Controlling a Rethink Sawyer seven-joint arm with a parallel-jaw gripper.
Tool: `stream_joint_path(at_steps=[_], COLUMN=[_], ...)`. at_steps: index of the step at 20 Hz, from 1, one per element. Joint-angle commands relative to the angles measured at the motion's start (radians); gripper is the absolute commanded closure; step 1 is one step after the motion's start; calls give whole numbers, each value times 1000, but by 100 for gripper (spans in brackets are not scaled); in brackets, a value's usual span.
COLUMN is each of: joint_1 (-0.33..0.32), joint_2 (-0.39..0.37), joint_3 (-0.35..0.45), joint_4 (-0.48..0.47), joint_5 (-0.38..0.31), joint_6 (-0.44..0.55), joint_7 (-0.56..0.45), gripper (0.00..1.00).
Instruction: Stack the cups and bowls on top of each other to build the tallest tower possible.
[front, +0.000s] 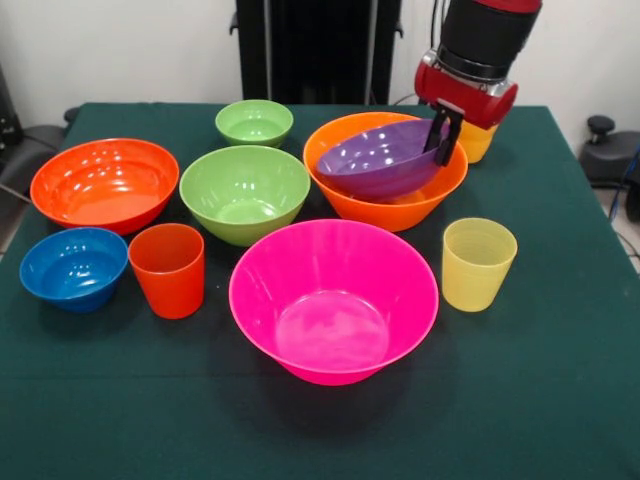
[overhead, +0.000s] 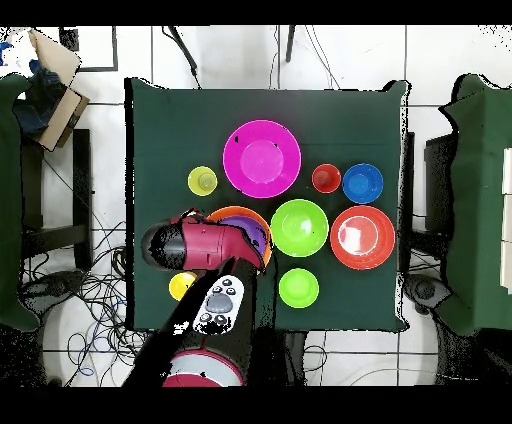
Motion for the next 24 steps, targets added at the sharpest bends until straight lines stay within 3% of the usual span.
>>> stream_joint_path(at_steps=[1, 12, 13, 24], joint_1=[7, 31, 26, 15], joint_2=[30, -11, -14, -123], joint_3=[82, 53, 59, 78], joint_4=[-50, -18, -16, 30], joint_5=[-45, -10, -12, 11], joint_6=[106, 161, 159, 283], joint_7=[5, 67, 62, 60], gripper=[100, 100, 0, 0])
